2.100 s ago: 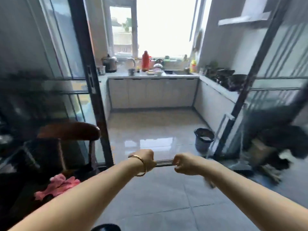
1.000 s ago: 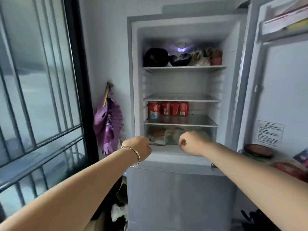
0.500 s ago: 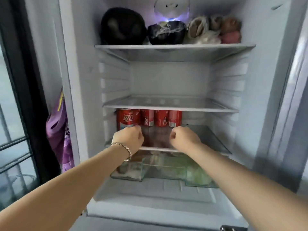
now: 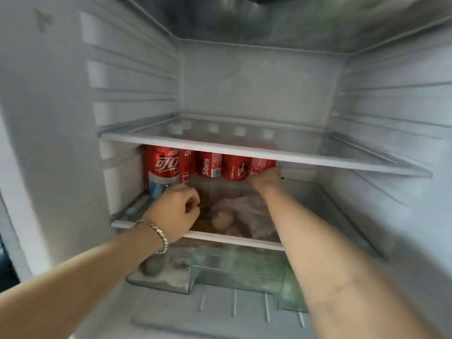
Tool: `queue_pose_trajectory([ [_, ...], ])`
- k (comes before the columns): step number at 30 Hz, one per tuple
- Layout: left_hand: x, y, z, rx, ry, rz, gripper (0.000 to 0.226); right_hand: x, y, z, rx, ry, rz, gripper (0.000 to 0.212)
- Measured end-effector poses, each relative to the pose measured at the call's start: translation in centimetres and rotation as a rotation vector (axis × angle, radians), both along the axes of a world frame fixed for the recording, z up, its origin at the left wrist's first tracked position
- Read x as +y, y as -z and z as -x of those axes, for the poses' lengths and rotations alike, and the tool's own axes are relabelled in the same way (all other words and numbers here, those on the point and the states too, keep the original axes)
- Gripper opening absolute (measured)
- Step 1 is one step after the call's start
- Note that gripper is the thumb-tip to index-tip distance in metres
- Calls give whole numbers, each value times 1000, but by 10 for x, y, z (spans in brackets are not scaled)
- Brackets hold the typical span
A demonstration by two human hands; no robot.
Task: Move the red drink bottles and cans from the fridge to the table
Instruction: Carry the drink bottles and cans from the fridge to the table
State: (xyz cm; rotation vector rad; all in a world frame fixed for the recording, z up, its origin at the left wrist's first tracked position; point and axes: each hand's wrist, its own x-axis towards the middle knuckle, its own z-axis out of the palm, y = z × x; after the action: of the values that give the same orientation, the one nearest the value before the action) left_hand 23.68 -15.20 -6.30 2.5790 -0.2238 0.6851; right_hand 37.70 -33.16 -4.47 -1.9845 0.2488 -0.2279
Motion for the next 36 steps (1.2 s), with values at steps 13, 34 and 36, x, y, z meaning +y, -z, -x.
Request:
queue_pose_trajectory([
  [13,-2,6,-3,-3,-41,-6,9,-21,6,-4,-41,170,172,73],
  [34,7,-1,-6,38,-30,-44,5,3,0,38,-52,-6,13,71],
  [36,5,1,-5,34,-32,-23,7,-1,5,68,-62,-48,19,64],
])
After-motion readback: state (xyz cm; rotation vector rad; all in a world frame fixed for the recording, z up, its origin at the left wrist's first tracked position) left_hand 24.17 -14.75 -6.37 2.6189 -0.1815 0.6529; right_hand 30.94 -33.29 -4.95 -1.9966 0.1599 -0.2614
